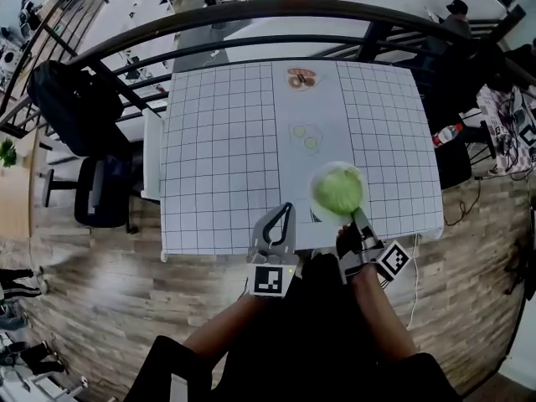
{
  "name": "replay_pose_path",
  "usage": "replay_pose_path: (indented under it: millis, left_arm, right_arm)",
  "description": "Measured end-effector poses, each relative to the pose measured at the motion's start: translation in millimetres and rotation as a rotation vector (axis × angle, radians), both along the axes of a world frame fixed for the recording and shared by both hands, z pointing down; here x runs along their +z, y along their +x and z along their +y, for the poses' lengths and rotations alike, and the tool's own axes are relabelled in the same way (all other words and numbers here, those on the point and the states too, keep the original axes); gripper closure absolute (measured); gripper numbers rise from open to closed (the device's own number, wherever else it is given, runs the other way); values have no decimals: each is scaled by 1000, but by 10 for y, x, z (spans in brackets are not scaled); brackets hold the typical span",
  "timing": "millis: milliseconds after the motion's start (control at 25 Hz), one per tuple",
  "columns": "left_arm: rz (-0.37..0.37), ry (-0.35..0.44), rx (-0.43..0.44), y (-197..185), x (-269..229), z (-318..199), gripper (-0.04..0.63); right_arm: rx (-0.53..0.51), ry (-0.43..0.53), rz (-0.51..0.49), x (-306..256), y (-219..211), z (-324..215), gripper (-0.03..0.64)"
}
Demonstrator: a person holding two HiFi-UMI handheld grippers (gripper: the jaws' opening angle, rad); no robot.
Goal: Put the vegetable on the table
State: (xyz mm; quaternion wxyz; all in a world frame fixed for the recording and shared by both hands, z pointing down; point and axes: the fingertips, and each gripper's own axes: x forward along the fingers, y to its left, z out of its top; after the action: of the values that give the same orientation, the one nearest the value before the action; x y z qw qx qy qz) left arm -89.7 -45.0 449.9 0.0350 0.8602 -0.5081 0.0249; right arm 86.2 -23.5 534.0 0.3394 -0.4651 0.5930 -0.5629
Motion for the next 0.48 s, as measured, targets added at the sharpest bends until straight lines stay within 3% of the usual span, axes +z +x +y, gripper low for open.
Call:
replay_pose_path:
  millis: [160,320,480]
  left_arm:
    - [-23,21,-25,20,44,-5,586]
    - [-34,29,-51,-67,170,-525,586]
    - [-18,-9,-115,-113,178,-728,586]
  right_arm:
    - [-18,12,4,140,15,-54,609]
    - [-49,2,25,390,-90,-628,609]
    - [-91,4,8,505,-132,-885,609]
